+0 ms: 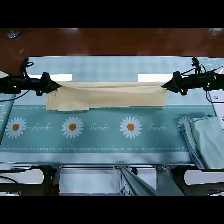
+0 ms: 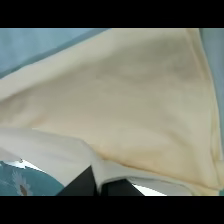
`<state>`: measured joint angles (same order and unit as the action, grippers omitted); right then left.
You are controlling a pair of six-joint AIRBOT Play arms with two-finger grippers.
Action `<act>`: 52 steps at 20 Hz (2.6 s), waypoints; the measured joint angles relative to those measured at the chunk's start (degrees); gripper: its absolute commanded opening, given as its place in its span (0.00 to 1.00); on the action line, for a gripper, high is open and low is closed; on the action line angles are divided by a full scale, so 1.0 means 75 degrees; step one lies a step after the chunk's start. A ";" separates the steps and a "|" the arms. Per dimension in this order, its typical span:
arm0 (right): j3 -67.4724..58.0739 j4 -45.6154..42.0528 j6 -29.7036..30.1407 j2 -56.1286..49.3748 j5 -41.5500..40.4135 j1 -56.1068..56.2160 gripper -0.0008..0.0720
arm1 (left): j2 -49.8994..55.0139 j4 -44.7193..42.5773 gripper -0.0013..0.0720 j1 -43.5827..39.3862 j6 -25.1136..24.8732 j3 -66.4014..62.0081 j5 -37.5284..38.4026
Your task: Fold the shirts.
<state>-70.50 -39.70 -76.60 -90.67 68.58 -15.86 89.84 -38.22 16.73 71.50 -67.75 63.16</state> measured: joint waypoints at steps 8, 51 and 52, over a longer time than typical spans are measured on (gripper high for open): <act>-0.0495 0.0592 0.0015 -0.1040 -0.0344 0.0000 0.87 | 0.1253 0.0041 0.97 -0.0227 0.0277 -0.1113 -0.0315; 0.1122 -0.3112 -0.0653 0.4648 0.1346 0.0554 0.05 | 0.1294 -0.1218 0.05 -0.7189 0.0793 -0.1792 -0.2498; 0.1154 -0.3110 -0.0720 0.4771 0.1367 0.0554 0.05 | 0.1661 -0.1233 0.05 -0.7428 0.0991 -0.2162 -0.2445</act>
<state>-61.84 -63.02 -82.00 -54.89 78.83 -11.70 102.30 -47.46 -38.98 78.94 -83.96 44.82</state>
